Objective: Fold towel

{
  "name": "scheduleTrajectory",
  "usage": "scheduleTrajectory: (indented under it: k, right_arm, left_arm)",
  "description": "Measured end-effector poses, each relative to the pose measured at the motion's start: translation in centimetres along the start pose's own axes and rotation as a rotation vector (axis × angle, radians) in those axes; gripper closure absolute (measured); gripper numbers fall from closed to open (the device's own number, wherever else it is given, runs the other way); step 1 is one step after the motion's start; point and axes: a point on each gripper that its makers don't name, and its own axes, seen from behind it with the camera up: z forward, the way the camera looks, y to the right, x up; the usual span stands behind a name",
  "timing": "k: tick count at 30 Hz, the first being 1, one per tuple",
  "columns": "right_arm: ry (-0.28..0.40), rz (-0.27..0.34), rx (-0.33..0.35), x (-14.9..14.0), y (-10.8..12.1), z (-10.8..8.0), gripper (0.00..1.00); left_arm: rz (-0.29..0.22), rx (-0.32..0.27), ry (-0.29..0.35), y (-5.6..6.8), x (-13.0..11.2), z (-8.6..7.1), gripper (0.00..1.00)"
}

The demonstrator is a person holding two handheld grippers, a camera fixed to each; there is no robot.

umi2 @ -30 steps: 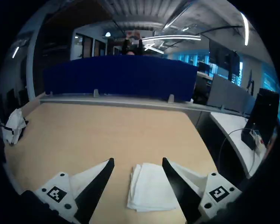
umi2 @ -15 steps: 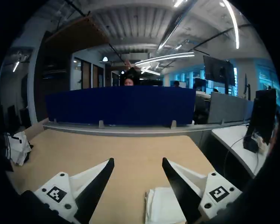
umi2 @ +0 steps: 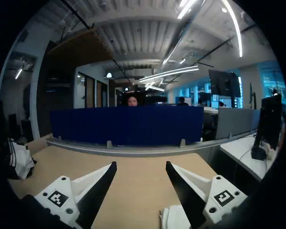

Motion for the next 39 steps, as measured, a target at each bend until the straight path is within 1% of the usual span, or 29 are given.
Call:
scheduleTrajectory:
  k: [2,5,8,14,17,20,23,26,29,32,39]
  right_arm:
    - [0.007,-0.025,0.01,0.4,-0.8,0.2,0.0]
    - [0.036,-0.039,0.015,1.0,-1.9,0.4,0.0]
    - [0.055,-0.039,0.022,1.4,-2.8,0.6,0.0]
    - [0.048,-0.037,0.018,1.0,-4.2,0.9,0.0]
    - [0.068,-0.035,0.025,1.3,-5.0,0.7,0.0]
    - [0.068,-0.033,0.013,1.0,-4.9,0.7,0.0]
    - [0.064,-0.036,-0.011,0.7,-4.6,0.7,0.0]
    - [0.066,-0.036,-0.016,0.6,-4.9,0.6,0.0]
    - [0.072,-0.039,-0.017,0.7,-5.2,0.5,0.0]
    - [0.074,-0.05,-0.019,0.5,-5.3,0.5,0.0]
    - [0.056,-0.075,-0.023,-1.0,-5.7,0.9,0.0]
  left_arm:
    - [0.0,-0.004,0.017,0.1,0.4,0.2,0.06]
    - [0.002,-0.01,0.043,0.2,1.2,0.4,0.06]
    - [-0.001,-0.008,0.067,0.0,1.9,0.4,0.06]
    - [-0.001,-0.018,0.102,0.1,2.5,0.5,0.06]
    - [0.009,-0.019,0.116,0.1,2.7,0.4,0.06]
    - [0.022,-0.013,0.126,-0.2,2.5,0.4,0.06]
    - [0.035,-0.016,0.131,-0.1,1.9,0.4,0.06]
    - [0.043,-0.018,0.131,-0.1,1.0,0.5,0.06]
    - [0.052,-0.01,0.131,-0.4,-0.1,0.8,0.06]
    - [0.068,0.011,0.137,-1.0,-1.1,1.0,0.06]
    - [0.102,0.036,0.17,-1.5,-3.1,1.6,0.06]
